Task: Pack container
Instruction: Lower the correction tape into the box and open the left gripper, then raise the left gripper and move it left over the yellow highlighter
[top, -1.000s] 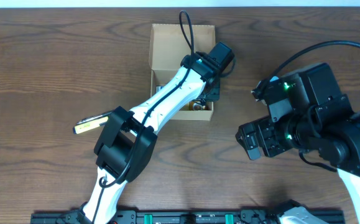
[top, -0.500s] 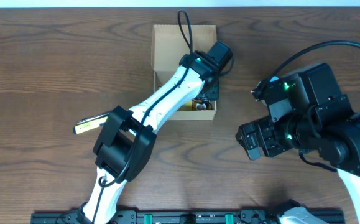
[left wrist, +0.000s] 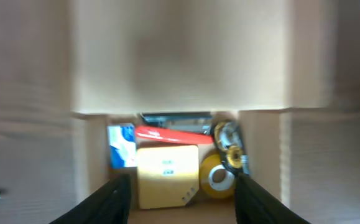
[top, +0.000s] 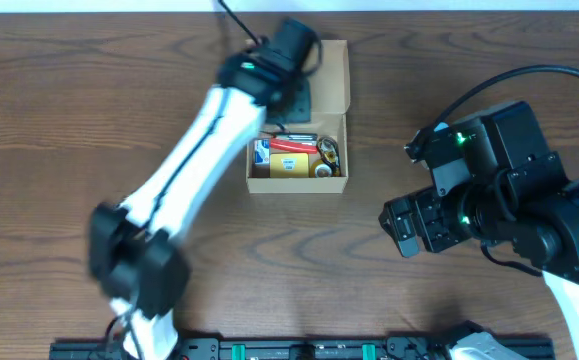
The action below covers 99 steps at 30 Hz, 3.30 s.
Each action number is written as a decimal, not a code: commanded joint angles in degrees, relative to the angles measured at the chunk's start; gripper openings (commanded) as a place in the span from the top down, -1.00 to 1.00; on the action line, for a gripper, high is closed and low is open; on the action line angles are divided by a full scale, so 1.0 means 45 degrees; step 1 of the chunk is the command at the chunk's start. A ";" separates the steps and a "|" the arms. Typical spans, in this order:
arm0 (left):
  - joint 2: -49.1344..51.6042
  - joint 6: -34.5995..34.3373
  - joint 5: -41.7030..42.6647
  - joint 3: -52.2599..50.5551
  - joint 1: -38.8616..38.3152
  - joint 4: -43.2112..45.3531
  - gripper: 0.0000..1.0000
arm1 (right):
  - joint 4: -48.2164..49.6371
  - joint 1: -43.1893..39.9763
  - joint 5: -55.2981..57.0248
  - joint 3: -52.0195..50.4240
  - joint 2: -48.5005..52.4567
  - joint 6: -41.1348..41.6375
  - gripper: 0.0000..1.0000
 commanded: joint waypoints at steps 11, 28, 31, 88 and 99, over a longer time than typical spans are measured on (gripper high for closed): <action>-0.3575 0.2244 -0.3410 0.0219 0.0403 -0.4153 -0.15 | -0.0015 -0.0068 0.0044 0.0019 0.0005 -0.0160 -0.98; -0.3555 0.8650 -0.1127 0.0165 0.2948 -0.8529 -0.33 | -0.0015 -0.0068 0.0044 0.0019 0.0005 -0.0160 -0.99; -0.3555 1.0807 0.0447 0.0131 0.3764 -0.8952 -0.43 | -0.0015 -0.0068 0.0044 0.0019 0.0005 -0.0160 -0.98; -0.4401 1.2993 -0.1409 -1.2760 0.5498 0.3657 -0.75 | -0.0015 -0.0068 0.0044 0.0019 0.0005 -0.0160 -0.98; -0.4386 1.4319 -0.0272 -1.2760 0.7465 0.3954 -0.74 | -0.0015 -0.0068 0.0044 0.0019 0.0005 -0.0160 -0.99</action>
